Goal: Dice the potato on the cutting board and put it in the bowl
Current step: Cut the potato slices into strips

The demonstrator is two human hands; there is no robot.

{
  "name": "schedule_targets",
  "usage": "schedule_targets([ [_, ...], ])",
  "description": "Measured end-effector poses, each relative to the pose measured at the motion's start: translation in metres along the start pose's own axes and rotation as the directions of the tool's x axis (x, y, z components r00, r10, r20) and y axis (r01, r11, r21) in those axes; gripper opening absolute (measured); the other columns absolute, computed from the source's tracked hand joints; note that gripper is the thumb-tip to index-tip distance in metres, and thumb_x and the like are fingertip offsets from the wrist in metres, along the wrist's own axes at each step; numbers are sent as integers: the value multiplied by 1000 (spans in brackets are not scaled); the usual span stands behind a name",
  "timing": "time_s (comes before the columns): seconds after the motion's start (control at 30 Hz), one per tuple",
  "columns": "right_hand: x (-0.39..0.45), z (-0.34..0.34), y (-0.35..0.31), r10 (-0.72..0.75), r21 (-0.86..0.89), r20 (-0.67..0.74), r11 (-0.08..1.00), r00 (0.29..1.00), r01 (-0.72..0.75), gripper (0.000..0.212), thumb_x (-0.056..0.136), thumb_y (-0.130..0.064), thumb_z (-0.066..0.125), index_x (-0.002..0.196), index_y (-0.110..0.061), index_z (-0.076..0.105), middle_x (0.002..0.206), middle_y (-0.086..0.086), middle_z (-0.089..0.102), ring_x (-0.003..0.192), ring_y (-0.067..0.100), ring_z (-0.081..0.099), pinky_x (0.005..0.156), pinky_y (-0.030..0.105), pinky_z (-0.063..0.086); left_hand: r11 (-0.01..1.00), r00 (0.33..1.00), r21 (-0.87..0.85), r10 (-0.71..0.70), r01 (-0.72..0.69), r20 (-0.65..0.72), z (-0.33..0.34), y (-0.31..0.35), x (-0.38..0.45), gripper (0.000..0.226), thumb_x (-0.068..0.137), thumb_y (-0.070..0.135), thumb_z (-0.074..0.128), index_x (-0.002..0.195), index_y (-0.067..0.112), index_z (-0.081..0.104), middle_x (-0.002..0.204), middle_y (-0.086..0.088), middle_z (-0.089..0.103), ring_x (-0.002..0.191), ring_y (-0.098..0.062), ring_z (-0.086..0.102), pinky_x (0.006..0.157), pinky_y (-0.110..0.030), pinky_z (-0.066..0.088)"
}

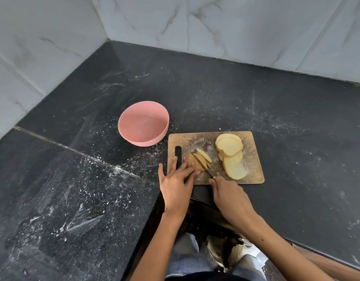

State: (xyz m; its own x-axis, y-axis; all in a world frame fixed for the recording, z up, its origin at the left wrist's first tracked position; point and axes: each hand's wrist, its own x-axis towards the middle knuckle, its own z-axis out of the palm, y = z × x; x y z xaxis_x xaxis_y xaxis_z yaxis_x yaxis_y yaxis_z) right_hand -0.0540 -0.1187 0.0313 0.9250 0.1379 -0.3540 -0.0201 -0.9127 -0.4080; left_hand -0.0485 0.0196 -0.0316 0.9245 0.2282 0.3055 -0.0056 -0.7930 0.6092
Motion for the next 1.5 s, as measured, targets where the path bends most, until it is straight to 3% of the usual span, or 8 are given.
schedule_targets([
  [0.23,8,6,-10,33,-10,7,999,999,-33,36,104,-35,24,107,-8,48,105,15,62,99,35,59,68,35,35,999,999,16,40,-40,-7,0,0,2,13,78,30,76,90,26,77,109,1,72,123,-25,57,114,-40,12],
  [0.37,17,6,-20,51,-84,-4,995,999,-51,30,105,-26,27,114,-6,48,112,14,61,104,33,60,70,34,37,998,999,25,52,-52,-13,0,0,2,13,78,31,72,89,26,78,107,2,72,121,-24,59,112,-41,16],
  [0.5,28,4,-32,51,-178,7,983,999,-49,25,103,-16,30,119,-5,47,118,13,61,107,28,62,78,33,47,997,998,31,66,-65,-22,-1,1,3,13,77,30,70,85,26,78,104,2,73,118,-25,61,110,-43,19],
  [0.67,16,6,-16,79,-195,69,979,994,-65,26,104,-18,28,122,-8,43,120,12,59,109,30,59,76,35,42,997,997,39,67,-66,-22,0,-1,3,11,78,32,70,84,27,77,106,2,73,119,-25,60,111,-42,18],
  [0.9,-20,9,10,112,-147,106,984,988,-96,23,105,-33,20,94,-16,30,106,11,63,100,34,60,67,34,34,998,998,-2,55,-55,-12,0,-2,3,13,78,33,72,87,26,78,105,-1,73,121,-23,58,113,-43,17],
  [1.13,-9,3,15,83,9,66,996,994,-83,28,104,-36,24,88,-16,36,99,12,61,95,34,57,67,35,35,999,999,-5,32,-33,-15,1,-2,3,16,76,26,82,92,24,78,107,-2,72,124,-20,55,115,-42,14],
  [1.33,-7,-6,9,-13,63,34,998,999,11,33,102,-40,26,81,-19,40,76,0,49,79,28,55,67,36,40,999,999,-16,45,-45,-6,0,-3,1,17,80,30,76,96,25,77,111,-1,71,126,-20,53,115,-42,13],
  [1.5,15,0,-3,-54,50,-14,997,998,55,29,103,-37,28,87,-18,43,92,12,63,89,32,60,65,34,37,997,997,-6,72,-72,4,-2,-1,2,20,80,34,69,95,25,77,110,0,71,123,-22,55,114,-41,15],
])
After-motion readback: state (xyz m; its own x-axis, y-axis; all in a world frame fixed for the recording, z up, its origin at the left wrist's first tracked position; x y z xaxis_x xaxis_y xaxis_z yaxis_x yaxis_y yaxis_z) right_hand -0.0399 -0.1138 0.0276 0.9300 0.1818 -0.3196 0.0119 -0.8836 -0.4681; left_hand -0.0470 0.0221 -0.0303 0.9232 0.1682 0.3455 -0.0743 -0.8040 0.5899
